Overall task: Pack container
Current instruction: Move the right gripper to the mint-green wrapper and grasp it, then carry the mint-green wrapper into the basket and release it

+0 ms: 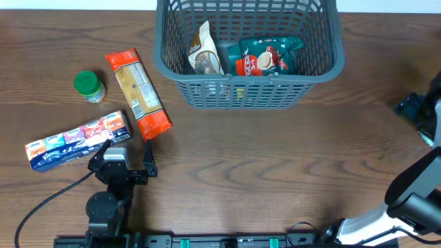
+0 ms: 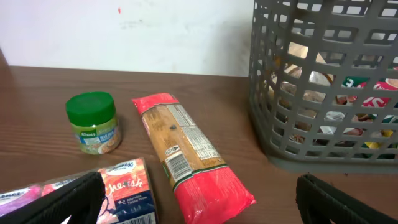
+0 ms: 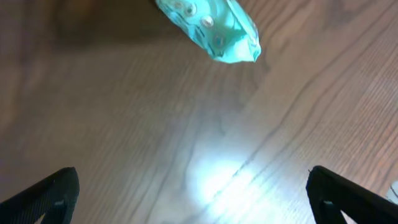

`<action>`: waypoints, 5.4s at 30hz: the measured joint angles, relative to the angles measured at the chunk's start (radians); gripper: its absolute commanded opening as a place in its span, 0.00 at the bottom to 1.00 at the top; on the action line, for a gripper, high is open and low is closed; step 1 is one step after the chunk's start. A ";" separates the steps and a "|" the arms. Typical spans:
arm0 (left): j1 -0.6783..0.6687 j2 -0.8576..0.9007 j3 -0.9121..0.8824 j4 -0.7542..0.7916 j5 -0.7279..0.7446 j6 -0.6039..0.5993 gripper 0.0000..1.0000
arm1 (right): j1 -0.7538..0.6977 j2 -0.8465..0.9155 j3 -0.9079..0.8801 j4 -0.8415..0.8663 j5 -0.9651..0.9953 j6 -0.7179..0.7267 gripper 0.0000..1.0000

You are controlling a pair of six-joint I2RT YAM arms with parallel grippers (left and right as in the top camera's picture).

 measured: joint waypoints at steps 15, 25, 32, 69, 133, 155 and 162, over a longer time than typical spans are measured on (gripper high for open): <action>0.000 0.000 0.000 0.000 0.000 0.000 0.99 | -0.019 0.000 -0.068 0.243 0.078 -0.258 0.99; 0.000 0.000 0.000 0.000 0.000 0.000 0.98 | -0.118 0.002 -0.068 0.271 -0.018 -0.360 0.99; 0.000 0.000 0.000 0.000 0.000 0.000 0.98 | -0.144 0.069 -0.068 0.271 -0.049 -0.366 0.99; 0.000 0.000 0.000 0.000 0.000 0.000 0.99 | -0.179 0.268 -0.050 0.455 -0.107 -0.454 0.62; 0.000 0.000 0.000 0.000 0.000 0.000 0.98 | 0.863 -0.179 0.193 0.164 -0.244 -0.448 0.13; 0.000 0.000 0.000 0.000 0.000 0.000 0.98 | 0.858 -0.138 0.449 -0.006 -0.013 -0.347 0.99; 0.000 0.000 0.000 0.000 0.000 0.000 0.98 | 0.732 -0.139 0.514 -0.160 0.230 -0.167 0.99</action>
